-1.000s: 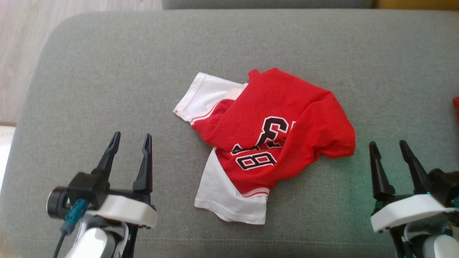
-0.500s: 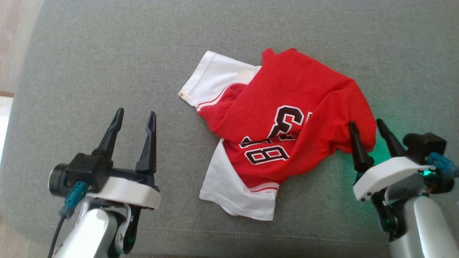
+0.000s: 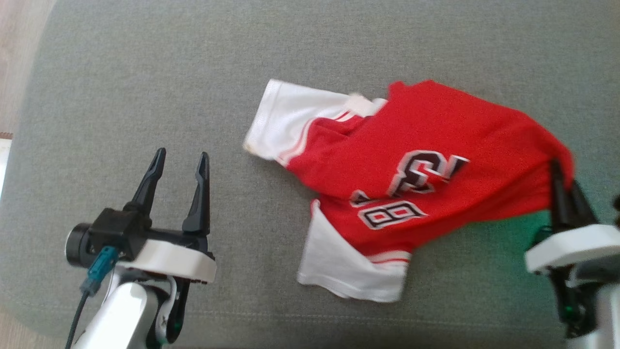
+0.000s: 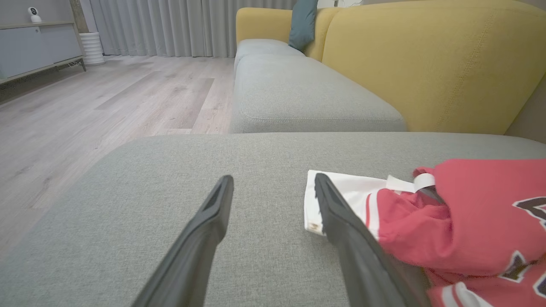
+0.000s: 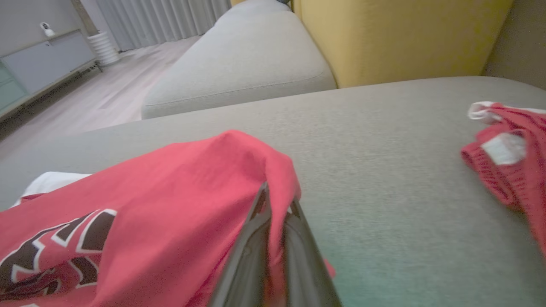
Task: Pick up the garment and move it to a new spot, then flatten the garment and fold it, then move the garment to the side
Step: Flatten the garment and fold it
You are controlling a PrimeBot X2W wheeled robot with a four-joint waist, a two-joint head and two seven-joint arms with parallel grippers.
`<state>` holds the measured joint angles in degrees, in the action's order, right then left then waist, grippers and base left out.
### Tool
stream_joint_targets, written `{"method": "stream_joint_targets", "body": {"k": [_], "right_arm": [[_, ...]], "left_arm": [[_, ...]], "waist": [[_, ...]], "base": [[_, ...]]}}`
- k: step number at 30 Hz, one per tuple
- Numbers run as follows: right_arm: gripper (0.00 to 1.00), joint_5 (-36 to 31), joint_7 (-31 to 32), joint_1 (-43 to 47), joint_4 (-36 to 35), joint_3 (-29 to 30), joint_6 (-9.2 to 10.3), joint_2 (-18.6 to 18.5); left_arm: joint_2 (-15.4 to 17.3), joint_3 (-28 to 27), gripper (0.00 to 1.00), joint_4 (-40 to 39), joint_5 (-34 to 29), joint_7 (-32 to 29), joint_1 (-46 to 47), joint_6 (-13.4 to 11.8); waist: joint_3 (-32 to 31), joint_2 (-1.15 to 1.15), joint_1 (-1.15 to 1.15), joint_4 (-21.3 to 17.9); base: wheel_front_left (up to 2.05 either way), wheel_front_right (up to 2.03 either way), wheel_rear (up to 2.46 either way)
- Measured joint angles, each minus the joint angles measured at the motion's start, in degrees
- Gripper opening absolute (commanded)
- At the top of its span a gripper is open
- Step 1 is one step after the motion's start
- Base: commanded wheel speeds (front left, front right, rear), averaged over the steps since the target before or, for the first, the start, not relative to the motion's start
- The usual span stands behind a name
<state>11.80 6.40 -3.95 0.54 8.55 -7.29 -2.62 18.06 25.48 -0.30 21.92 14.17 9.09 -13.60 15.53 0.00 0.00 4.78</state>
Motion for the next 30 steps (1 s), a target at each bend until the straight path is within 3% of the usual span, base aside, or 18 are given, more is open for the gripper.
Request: {"method": "stream_joint_targets", "body": {"k": [4,7,11,14,19,21,22,23,30], "right_arm": [[0.0,-2.68,1.29,1.12,-3.24,3.79,0.0,0.04],[0.0,-6.46,2.07,0.01,-6.11,2.69,0.0,0.04],[0.0,-8.45,4.28,-3.94,-4.98,-4.61,0.0,0.01],[0.0,-7.28,5.22,-5.17,0.67,-13.61,0.0,0.0],[0.0,-4.02,5.13,-3.99,6.66,-19.42,0.0,-0.07],[0.45,-3.41,4.61,-3.12,7.5,-21.02,0.0,-0.07],[0.78,-3.21,4.36,-2.59,7.69,-21.78,0.0,-0.07],[1.0,-3.19,3.86,-2.08,7.69,-22.6,0.0,-0.08],[1.0,-2.69,-0.88,-0.01,3.57,-25.58,0.0,-0.13]], "left_arm": [[-0.04,0.02,1.0,0.02,0.0,0.04,0.01,0.07],[-0.04,0.01,1.0,0.21,0.01,0.04,0.01,0.46],[-0.1,0.03,1.0,0.44,0.02,0.04,0.01,0.49],[-0.47,0.22,1.0,0.74,0.03,0.04,0.3,0.51],[-0.69,0.45,1.0,1.37,0.44,0.04,0.51,0.51],[-0.73,0.47,1.0,1.49,0.44,0.04,0.5,0.49],[-0.73,0.48,1.0,1.55,0.44,0.05,0.5,0.49],[-0.73,0.48,1.0,1.57,0.44,0.05,0.5,0.48],[-0.7,0.48,1.0,1.85,0.45,0.05,0.43,0.42]], "waist": [[-0.11,0.0,0.0,0.24],[-0.21,0.0,0.0,0.5],[-0.29,0.0,0.0,1.01],[-0.36,0.0,0.0,1.8],[-0.56,0.0,0.0,2.66],[-0.6,0.0,0.0,2.73],[-0.65,0.0,0.0,2.68],[-0.72,0.0,0.0,2.6],[-1.93,0.0,0.0,1.86]], "base": [[0.0,0.0,0.0],[0.0,0.0,0.0],[0.0,0.0,0.0],[0.0,0.0,0.0],[0.0,0.0,0.0],[0.0,0.0,0.0],[0.0,0.0,0.0],[0.0,0.0,0.0],[0.0,0.0,0.0]]}}
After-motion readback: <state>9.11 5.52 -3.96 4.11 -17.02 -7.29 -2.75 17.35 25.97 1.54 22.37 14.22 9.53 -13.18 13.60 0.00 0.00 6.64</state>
